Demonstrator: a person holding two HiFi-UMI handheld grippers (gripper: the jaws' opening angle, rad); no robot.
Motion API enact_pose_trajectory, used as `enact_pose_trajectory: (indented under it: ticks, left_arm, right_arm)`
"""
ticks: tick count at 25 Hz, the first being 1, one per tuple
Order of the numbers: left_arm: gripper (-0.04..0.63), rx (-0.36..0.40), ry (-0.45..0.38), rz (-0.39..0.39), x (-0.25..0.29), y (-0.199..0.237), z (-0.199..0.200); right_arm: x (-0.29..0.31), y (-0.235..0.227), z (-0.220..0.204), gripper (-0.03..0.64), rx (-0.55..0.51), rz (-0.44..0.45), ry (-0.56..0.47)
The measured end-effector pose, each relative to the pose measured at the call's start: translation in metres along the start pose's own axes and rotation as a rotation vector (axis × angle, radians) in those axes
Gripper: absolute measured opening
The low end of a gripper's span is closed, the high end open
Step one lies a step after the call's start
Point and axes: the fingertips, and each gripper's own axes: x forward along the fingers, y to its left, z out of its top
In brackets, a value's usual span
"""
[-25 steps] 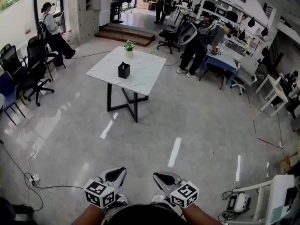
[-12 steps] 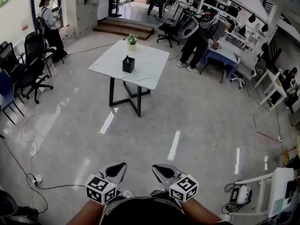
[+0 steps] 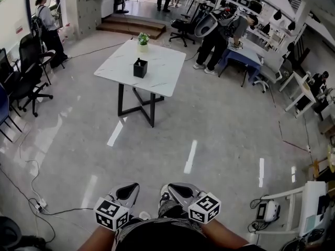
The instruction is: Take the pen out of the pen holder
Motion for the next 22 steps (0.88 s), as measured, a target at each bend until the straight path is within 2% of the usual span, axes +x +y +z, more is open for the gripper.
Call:
enact_pose_trajectory:
  ticks: [5,9,16,19,22]
  left_arm:
    - [0.057,-0.037,0.019,0.008,0.024,0.017,0.002]
    - [0.057,-0.022,0.019,0.004,0.051,0.027,0.023]
    - [0.057,0.023,-0.009,0.033,0.114,0.063,0.092]
    - [0.057,0.030,-0.035,0.048,0.139,0.074,0.124]
    - [0.057,0.029,-0.035,0.062,0.163,0.085,0.140]
  right_arm:
    - [0.021,-0.024,0.006,0.000,0.011,0.008,0.007]
    - [0.047,-0.055,0.024,0.000,0.011,0.036,0.004]
    - [0.087,-0.117,0.089,0.000,-0.035,0.079,-0.047]
    - [0.097,-0.147,0.108,0.000,-0.044,0.087,-0.046]
    - [0.107,-0.171,0.119,0.000,-0.047,0.102,-0.037]
